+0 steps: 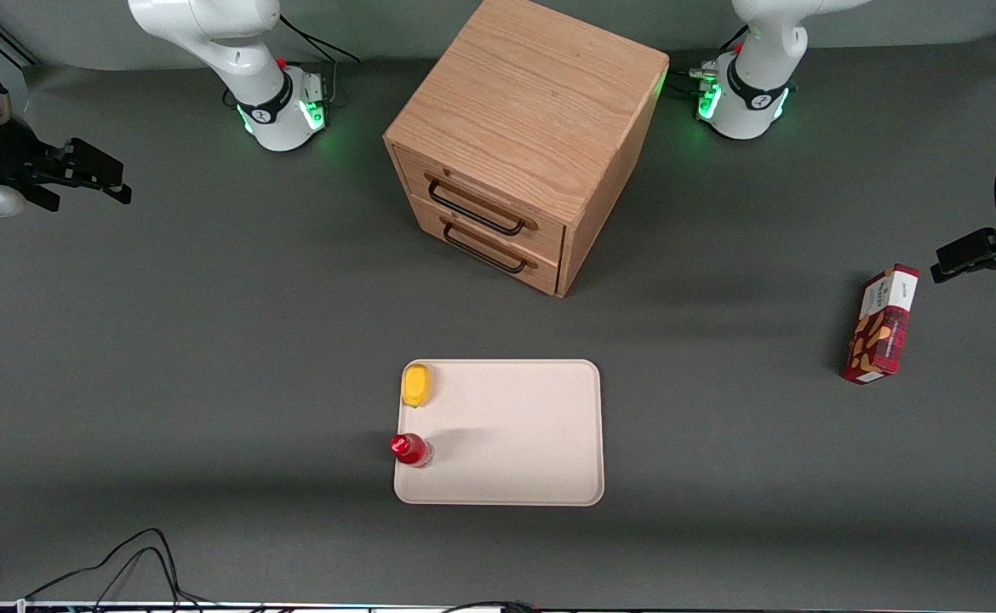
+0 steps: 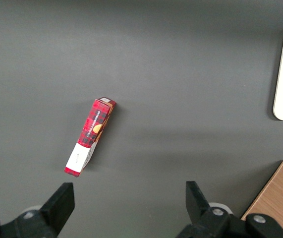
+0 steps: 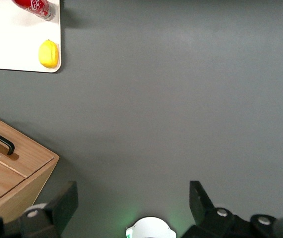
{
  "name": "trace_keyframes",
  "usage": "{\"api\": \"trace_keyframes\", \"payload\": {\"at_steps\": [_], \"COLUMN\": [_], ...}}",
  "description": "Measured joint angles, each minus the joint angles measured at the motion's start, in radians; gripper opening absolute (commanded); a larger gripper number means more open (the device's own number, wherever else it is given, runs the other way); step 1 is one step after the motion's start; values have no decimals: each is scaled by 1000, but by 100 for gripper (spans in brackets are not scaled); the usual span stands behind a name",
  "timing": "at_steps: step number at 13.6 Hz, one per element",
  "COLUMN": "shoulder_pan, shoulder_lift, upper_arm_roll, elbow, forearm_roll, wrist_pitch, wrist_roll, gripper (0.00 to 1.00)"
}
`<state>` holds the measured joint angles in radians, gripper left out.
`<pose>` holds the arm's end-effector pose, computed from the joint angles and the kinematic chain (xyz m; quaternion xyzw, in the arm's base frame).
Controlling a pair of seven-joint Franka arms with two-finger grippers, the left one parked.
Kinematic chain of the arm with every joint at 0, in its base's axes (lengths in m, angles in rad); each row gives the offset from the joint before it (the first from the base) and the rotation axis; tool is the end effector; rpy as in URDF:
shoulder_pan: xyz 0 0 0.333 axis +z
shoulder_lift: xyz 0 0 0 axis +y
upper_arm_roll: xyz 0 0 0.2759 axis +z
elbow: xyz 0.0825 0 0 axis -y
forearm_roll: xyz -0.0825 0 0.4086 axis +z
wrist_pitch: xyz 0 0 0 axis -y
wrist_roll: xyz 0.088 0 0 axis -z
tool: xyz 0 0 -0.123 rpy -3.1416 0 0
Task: Open upper drawer
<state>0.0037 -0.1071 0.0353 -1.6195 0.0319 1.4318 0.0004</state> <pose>0.5328 0.0259 0.5927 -0.9989 -0.0207 0.0406 0.0132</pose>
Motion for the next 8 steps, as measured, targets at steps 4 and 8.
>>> {"api": "trace_keyframes", "payload": {"at_steps": [4,8], "shoulder_pan": [0,3], "shoulder_lift": [3,9], "upper_arm_roll": [0,3], "elbow": [11,27], "forearm_roll": [0,4], "wrist_pitch": [-4,-5], "wrist_roll": [0,-18], "gripper": [100,100]}}
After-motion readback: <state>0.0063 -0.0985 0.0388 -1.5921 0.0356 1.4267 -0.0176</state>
